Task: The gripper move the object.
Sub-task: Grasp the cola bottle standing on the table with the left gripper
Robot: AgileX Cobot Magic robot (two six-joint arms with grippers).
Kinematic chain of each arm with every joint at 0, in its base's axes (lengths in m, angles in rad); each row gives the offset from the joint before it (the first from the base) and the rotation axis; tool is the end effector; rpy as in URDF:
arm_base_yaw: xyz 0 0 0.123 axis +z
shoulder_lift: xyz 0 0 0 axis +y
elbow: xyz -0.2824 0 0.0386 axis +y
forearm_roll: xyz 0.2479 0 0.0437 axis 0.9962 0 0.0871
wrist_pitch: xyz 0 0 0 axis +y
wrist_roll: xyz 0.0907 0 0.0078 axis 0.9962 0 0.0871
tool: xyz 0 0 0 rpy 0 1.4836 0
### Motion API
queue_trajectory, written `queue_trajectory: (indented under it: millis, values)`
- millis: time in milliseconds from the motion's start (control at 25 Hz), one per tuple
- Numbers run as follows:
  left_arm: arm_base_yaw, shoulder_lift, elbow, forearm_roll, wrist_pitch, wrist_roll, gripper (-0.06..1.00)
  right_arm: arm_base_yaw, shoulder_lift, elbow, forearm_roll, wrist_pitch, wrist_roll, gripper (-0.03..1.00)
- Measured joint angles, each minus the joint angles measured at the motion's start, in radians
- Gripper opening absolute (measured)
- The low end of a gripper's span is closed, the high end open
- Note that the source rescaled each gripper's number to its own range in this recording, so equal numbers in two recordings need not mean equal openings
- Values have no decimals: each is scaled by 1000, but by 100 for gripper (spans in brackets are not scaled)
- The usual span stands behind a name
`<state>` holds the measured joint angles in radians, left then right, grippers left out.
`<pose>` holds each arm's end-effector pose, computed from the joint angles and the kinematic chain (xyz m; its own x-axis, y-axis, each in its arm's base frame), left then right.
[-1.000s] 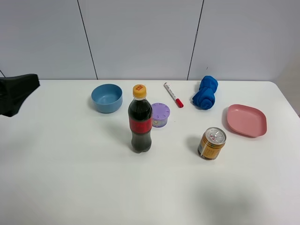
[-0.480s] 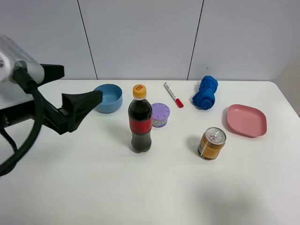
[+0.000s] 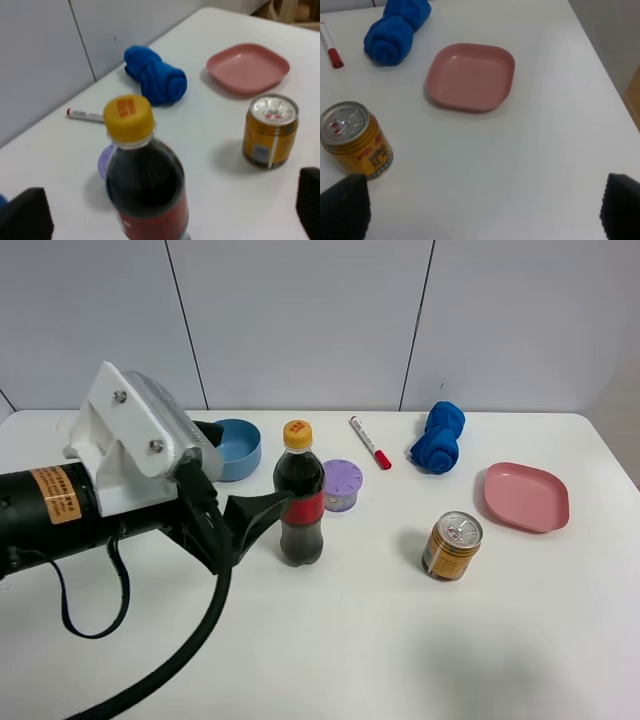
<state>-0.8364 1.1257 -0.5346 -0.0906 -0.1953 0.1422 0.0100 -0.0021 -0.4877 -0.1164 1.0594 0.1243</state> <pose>0.1554 -0.1697 0.2648 -0.1648 0.2620 -0.9509 0.7407 0.6694 0.0561 -0.0039 -0.0093 0.2743 -0.4549 0.0622 -0.8884 0.1107 0.9938 0.0129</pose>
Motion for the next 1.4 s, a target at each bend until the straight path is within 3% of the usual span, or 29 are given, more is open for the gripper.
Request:
queue_trajectory:
  millis: [160, 560, 1120, 1400]
  values:
    - [-1, 72, 1, 2, -38, 0, 100, 0, 0, 0, 0, 0, 0, 100]
    - [-2, 214, 108, 6, -396, -34, 100, 0, 0, 0, 0, 0, 0, 100]
    - [-2, 398, 110, 6, -591, -142, 100, 0, 0, 0, 0, 0, 0, 100]
    - [-2, 428, 109, 6, -607, -147, 100, 0, 0, 0, 0, 0, 0, 100]
